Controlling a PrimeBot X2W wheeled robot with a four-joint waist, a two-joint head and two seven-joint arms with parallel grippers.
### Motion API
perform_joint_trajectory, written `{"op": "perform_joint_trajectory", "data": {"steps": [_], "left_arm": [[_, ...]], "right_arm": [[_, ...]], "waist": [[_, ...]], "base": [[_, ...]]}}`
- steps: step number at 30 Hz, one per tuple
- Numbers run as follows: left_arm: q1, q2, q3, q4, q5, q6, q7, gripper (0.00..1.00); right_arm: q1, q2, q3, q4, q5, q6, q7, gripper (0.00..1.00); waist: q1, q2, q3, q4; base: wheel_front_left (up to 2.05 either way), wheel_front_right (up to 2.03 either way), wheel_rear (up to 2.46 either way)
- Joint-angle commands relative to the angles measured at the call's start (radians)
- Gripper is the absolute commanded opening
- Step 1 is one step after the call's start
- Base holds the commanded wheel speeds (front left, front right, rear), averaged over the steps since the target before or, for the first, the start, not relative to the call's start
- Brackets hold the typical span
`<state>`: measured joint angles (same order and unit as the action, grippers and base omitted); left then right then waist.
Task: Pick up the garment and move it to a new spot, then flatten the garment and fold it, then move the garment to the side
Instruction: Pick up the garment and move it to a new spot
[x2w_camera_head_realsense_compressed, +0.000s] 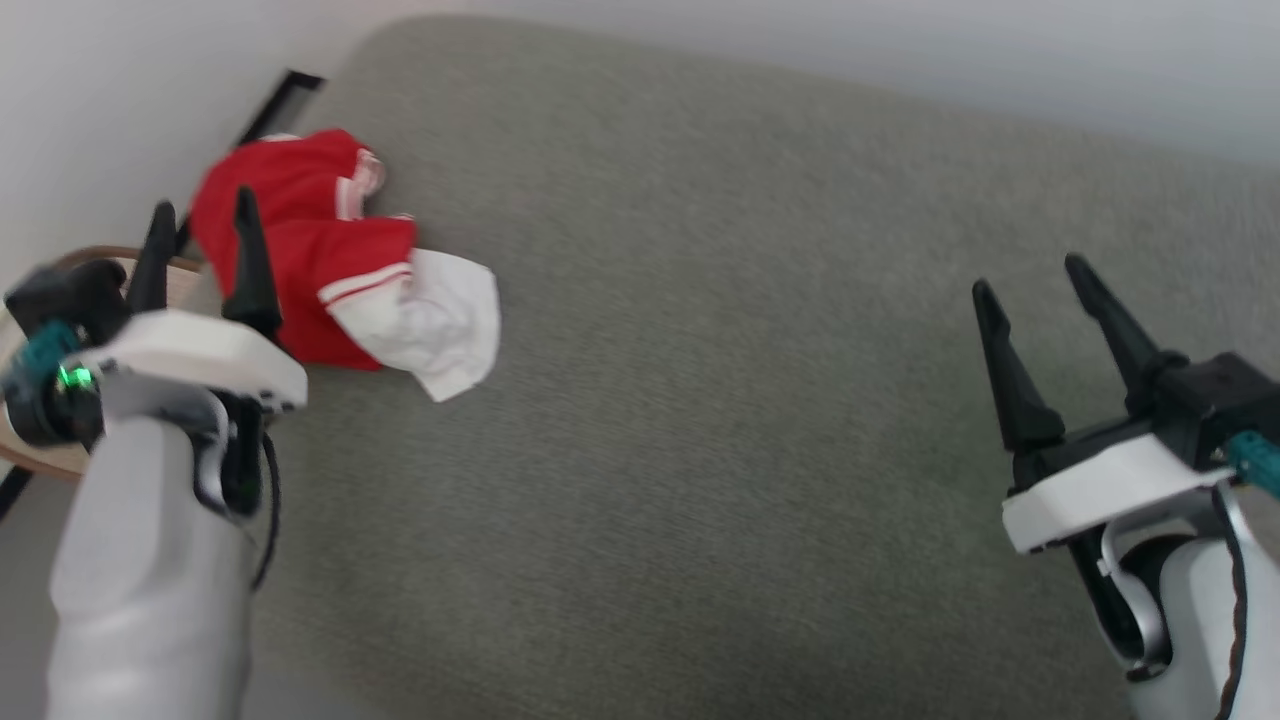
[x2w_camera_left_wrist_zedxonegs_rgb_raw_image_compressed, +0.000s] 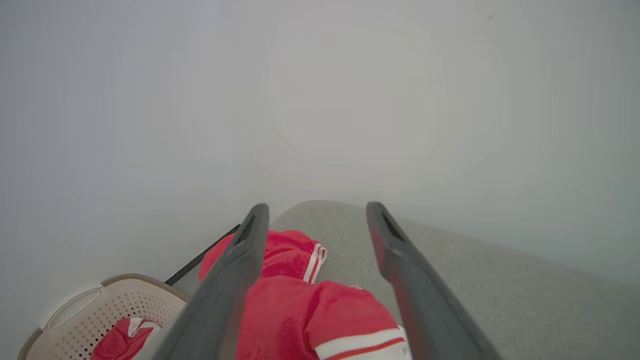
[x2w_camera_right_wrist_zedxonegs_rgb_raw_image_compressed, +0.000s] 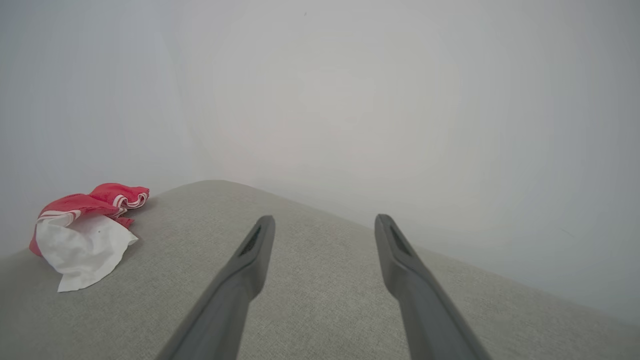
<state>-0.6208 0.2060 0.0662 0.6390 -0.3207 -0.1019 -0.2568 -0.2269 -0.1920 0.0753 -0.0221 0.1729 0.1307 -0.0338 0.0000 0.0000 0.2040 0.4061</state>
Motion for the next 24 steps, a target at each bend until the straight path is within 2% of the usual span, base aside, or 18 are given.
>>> {"op": "perform_joint_trajectory", "data": {"steps": [1, 7, 12, 17, 24], "left_arm": [[-0.041, 0.01, -0.002, 0.039, -0.012, -0.005, -0.005, 1.0], [-0.206, 0.054, -0.017, 0.288, -0.012, -0.011, 0.034, 1.0], [-0.314, 0.066, -0.013, 0.479, -0.024, 0.018, 0.127, 1.0], [-0.37, 0.063, -0.007, 0.616, -0.045, 0.075, 0.308, 1.0], [-0.324, 0.027, -0.002, 0.667, -0.079, 0.107, 0.542, 1.0]], "right_arm": [[-0.017, -0.006, 0.003, -0.013, -0.008, 0.0, 0.01, 1.0], [-0.059, -0.034, 0.012, -0.064, -0.008, 0.0, 0.039, 1.0], [-0.084, -0.057, 0.018, -0.094, -0.007, 0.0, 0.061, 1.0], [-0.094, -0.069, 0.014, -0.127, -0.007, 0.0, 0.082, 1.0], [-0.092, -0.076, 0.011, -0.155, -0.007, 0.0, 0.102, 1.0]], "waist": [[0.0, 0.0, 0.06, -0.052], [0.0, 0.0, 0.151, -0.111], [0.0, 0.0, 0.212, -0.147], [0.0, 0.0, 0.254, -0.167], [0.0, 0.0, 0.279, -0.18]], "base": [[0.0, 0.0, 0.0], [0.0, 0.0, 0.0], [0.0, 0.0, 0.0], [0.0, 0.0, 0.0], [0.0, 0.0, 0.0]]}}
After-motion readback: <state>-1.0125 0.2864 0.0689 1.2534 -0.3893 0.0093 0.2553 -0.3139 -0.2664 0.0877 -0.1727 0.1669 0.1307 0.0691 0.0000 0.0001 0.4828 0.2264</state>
